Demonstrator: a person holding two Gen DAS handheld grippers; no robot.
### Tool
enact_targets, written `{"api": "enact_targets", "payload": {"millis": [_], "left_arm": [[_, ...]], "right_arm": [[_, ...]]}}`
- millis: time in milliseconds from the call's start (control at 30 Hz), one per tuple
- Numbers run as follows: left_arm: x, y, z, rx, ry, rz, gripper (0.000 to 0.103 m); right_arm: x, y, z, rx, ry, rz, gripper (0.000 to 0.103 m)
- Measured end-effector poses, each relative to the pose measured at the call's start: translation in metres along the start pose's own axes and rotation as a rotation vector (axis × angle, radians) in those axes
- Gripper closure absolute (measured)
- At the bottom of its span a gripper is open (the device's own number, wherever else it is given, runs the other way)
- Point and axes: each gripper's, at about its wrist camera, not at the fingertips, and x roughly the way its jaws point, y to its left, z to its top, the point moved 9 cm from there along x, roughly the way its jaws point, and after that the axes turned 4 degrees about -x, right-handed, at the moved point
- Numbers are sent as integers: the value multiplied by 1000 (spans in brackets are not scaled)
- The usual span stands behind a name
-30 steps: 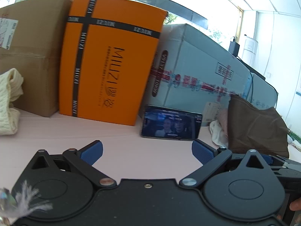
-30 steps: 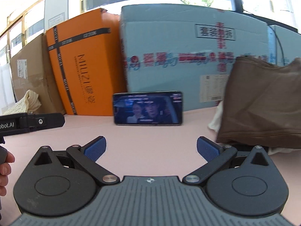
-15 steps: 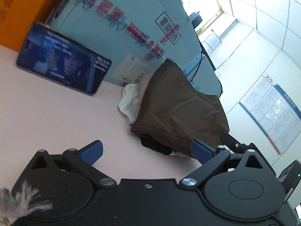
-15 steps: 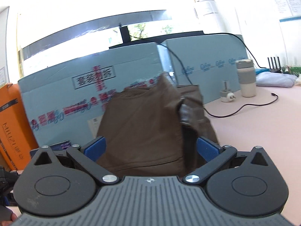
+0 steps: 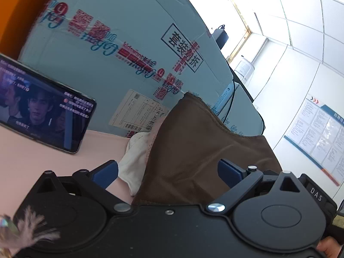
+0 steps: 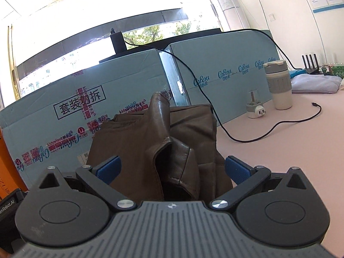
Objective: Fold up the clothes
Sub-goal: 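Move both tools to the brown leather jacket on the clothes pile, then close the left tool on the jacket while the right tool grasps it too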
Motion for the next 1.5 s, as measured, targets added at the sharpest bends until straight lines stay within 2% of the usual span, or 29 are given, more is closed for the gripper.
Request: {"api": "enact_targets", "payload": {"millis": [67,167,233,367,433,467,500,633,733,767,800,867,933,1000,1067,1133,1167,1233,1267,1300,1333,1400,1500], "left_arm": [[12,-7,-3,41,31,-15,7],[21,-20,0,125,44,-55,7],[25,-29,4,181,61,-92,8],[47,-38,6,202,140,-135,8],[58,-37,4,195,174,-132,8],[62,-33,2,161,195,-135,10],[63,-32,1,135,210,-147,22],[47,-50,-4,83,230,-276,23],[35,-68,-12,28,313,-419,23],[32,-74,-16,32,339,-457,23],[34,-78,-20,62,359,-463,23],[49,-73,-28,99,379,-381,23],[67,-62,-36,71,408,-300,23],[72,-62,-44,51,421,-284,23],[68,-69,-52,127,405,-251,25],[64,-73,-56,213,380,-206,38],[62,-74,-58,250,367,-189,41],[54,-78,-59,326,330,-180,54],[49,-81,-59,361,313,-179,57],[43,-84,-59,381,299,-186,67],[37,-87,-59,382,288,-201,74],[27,-92,-58,361,278,-241,83],[9,-107,-59,354,268,-314,86]], "right_arm": [[14,-3,-2,10,23,-16,0],[30,-20,-8,15,57,-98,0],[37,-32,-15,71,77,-91,0],[45,-51,-23,175,95,-68,0],[45,-57,-25,224,97,-60,0],[45,-60,-27,245,99,-55,0],[45,-62,-28,265,100,-50,0],[43,-66,-28,316,81,-35,5],[38,-78,-27,418,50,-44,6],[37,-85,-29,465,46,-52,6],[37,-91,-30,509,46,-52,6],[36,-98,-32,567,41,-48,7],[37,-94,-32,552,48,-33,6],[40,-91,-32,529,63,-33,6],[42,-90,-33,509,80,-41,6],[43,-90,-33,500,86,-47,7],[43,-90,-34,495,87,-50,7],[42,-90,-34,485,83,-53,11],[40,-89,-35,479,79,-53,19],[39,-89,-34,484,73,-42,31],[35,-88,-34,490,63,-34,38],[25,-87,-32,474,35,-33,58],[1,-82,-27,412,-27,-41,69]]}}
